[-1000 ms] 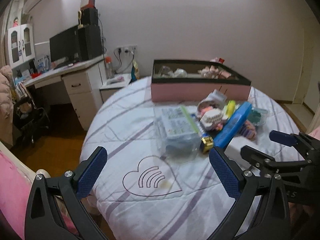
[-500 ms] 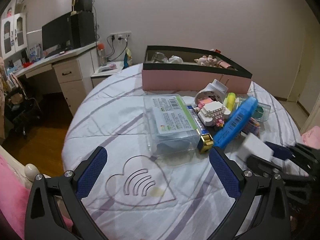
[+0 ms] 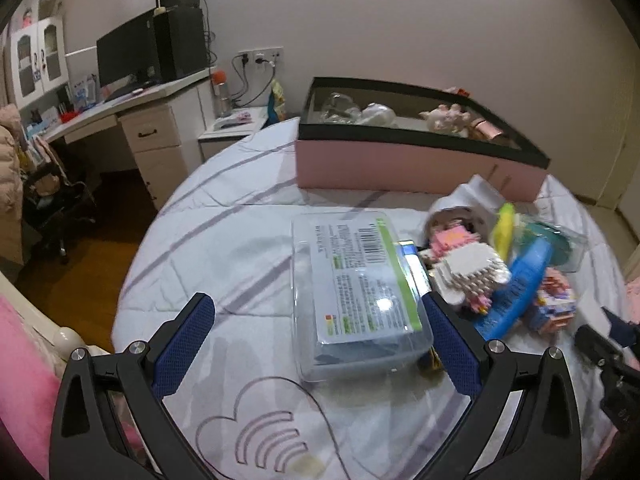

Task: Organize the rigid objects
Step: 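Grasp the clear green-labelled case with the left tool while the right tool grasps the white charger, then lift both held items and carry them over the pink box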

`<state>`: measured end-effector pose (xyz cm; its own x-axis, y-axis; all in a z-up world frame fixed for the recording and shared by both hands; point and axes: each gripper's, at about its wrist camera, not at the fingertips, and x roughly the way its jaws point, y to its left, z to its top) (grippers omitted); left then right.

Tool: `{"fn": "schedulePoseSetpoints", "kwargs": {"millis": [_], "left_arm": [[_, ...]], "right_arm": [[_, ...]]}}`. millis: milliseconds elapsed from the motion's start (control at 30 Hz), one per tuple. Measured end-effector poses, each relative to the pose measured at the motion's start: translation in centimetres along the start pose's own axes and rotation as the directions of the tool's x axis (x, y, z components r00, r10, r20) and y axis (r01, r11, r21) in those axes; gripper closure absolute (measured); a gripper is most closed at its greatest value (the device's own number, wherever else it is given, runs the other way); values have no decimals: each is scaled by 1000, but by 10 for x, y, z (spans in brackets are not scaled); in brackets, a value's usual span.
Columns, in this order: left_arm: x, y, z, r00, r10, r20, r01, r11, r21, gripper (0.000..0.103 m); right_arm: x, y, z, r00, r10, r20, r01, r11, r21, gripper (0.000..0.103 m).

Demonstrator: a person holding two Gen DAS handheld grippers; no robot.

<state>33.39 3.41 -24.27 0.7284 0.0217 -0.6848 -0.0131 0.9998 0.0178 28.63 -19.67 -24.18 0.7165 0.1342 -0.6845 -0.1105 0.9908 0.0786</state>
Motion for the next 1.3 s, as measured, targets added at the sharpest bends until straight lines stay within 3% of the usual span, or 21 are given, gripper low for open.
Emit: {"fn": "schedulePoseSetpoints", "kwargs": {"millis": [67, 167, 300, 667, 867, 1067, 1100, 1300], "left_arm": [[5, 2, 3, 1000, 29, 2, -29, 1000, 3, 4], [19, 5, 0, 998, 15, -66, -15, 1000, 6, 30], [21, 2, 1, 997, 9, -72, -5, 999, 52, 40], [-1, 6, -20, 997, -49, -66, 52, 998, 48, 37], [5, 5, -12, 997, -35, -64, 38, 998, 41, 35], [5, -3, -12, 999, -36, -32, 38, 996, 86, 39], [2, -2, -12, 999, -43, -18, 44, 996, 80, 39], [-13, -4, -9, 993, -118, -13, 118, 991, 66, 39]], "right_arm": [[3, -1, 2, 1000, 0, 0, 0, 1000, 4, 56], [11, -3, 4, 1000, 5, -12, -5, 1000, 9, 56], [13, -4, 5, 1000, 4, -14, -4, 1000, 13, 56], [15, -4, 5, 1000, 6, -19, -6, 1000, 12, 57], [14, -3, 3, 1000, -1, -11, 1, 1000, 8, 57], [14, -2, 2, 1000, -2, -9, 2, 1000, -2, 58], [13, -3, 3, 1000, 4, -3, -4, 1000, 1, 61], [9, -2, 6, 1000, 25, 3, -25, 1000, 8, 61]]}}
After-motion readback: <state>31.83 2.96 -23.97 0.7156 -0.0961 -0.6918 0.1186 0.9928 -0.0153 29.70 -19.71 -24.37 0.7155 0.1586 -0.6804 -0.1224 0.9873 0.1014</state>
